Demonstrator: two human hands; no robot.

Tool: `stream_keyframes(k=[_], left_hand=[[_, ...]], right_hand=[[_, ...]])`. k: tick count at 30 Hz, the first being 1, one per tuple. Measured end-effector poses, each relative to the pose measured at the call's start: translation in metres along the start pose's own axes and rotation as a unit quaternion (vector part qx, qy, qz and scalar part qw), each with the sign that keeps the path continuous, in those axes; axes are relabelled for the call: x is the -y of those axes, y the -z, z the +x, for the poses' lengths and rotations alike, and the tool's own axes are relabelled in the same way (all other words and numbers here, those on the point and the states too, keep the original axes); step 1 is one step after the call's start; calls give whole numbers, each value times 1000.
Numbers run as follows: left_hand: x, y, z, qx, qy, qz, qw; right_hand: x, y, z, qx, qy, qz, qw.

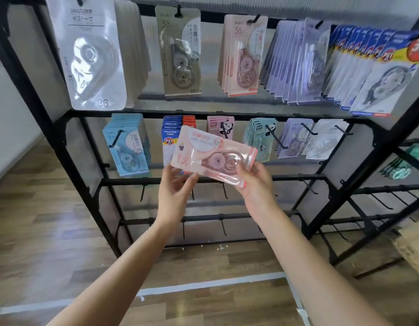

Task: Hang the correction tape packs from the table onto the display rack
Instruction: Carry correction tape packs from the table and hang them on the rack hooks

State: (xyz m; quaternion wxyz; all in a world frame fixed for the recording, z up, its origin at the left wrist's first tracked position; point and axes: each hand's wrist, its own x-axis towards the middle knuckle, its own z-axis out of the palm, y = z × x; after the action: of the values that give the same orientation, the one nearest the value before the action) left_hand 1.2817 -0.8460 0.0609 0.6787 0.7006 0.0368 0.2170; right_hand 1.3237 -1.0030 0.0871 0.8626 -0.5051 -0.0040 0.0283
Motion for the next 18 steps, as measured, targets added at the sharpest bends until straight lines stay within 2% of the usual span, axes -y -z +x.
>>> stream_keyframes(k=[4,7,9,11,14,16,18], left_hand=[[-11,-11,9,42,60,-119,990],[-17,-15,15,58,59,-164,983],[-20,-16,19,68,45,-143,986],[-22,-16,23,70,36,-114,990],[-28,-14,32,123,43,-75,989],[-33,-10,38,188,43,-35,980],[-39,-8,45,241,41,-17,969]], right_hand=[[-13,-2,-13,7,-30,99,995],[-16,-2,-15,-18,-35,83,996],[-14,2,-14,-39,2,4,999],[-9,7,-14,-63,70,-132,987],[-2,19,-12,-39,174,-381,907],[2,22,-12,14,172,-452,875],[3,23,-11,46,167,-465,868]])
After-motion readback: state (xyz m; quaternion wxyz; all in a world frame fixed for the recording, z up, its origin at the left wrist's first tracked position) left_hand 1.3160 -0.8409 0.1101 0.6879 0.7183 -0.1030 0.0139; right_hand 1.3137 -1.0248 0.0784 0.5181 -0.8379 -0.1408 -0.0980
